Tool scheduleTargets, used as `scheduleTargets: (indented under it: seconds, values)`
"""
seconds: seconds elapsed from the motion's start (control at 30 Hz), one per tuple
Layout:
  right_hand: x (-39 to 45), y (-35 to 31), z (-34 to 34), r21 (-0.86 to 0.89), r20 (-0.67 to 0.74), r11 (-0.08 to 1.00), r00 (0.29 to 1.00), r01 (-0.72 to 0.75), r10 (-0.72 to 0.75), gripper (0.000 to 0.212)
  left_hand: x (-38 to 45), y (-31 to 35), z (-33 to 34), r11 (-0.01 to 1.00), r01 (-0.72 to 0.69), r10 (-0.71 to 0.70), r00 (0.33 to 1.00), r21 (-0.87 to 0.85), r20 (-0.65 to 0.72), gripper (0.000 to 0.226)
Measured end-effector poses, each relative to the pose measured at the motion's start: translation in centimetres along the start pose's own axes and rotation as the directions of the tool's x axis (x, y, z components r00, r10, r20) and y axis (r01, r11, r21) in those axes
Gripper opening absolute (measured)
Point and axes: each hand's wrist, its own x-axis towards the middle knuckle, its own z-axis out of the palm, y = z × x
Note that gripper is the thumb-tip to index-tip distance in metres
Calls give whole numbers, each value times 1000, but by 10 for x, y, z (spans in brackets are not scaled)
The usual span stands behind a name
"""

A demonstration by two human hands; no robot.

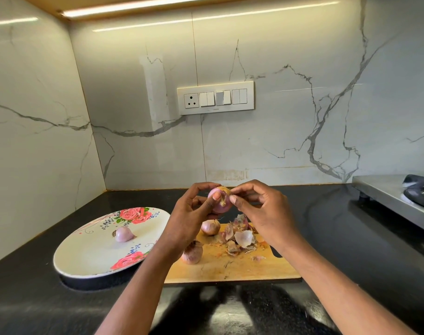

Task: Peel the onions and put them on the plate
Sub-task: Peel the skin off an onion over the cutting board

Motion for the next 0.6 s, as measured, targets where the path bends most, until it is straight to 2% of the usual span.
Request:
scheduleTargets:
  seconds: [0.1, 0.23, 0.33, 0.4, 0.6]
  values:
    - [2, 2, 1, 1, -12, 1000, 1000, 1, -1, 14, 0, -1, 1, 1000, 10, -10, 1000, -1, 7, 42]
    - [3, 9, -2, -59, -26, 998, 999, -31, 30, 19, 1, 0, -1, 994, 42, -44, 999, -100, -12, 39]
    - [0, 12, -3, -184, 75, 981, 995, -56, 71, 12, 0, 0, -4, 988, 62, -67, 997, -141, -29, 40]
    - [-2, 10, -2, -214, 128, 975, 988, -54, 83, 15, 0, 0, -4, 988, 70, -74, 997, -135, -26, 41]
    - [-3, -4, -1, -43, 152, 997, 986, -64, 70, 34, 1, -1, -4, 993, 58, -63, 997, -105, -42, 43]
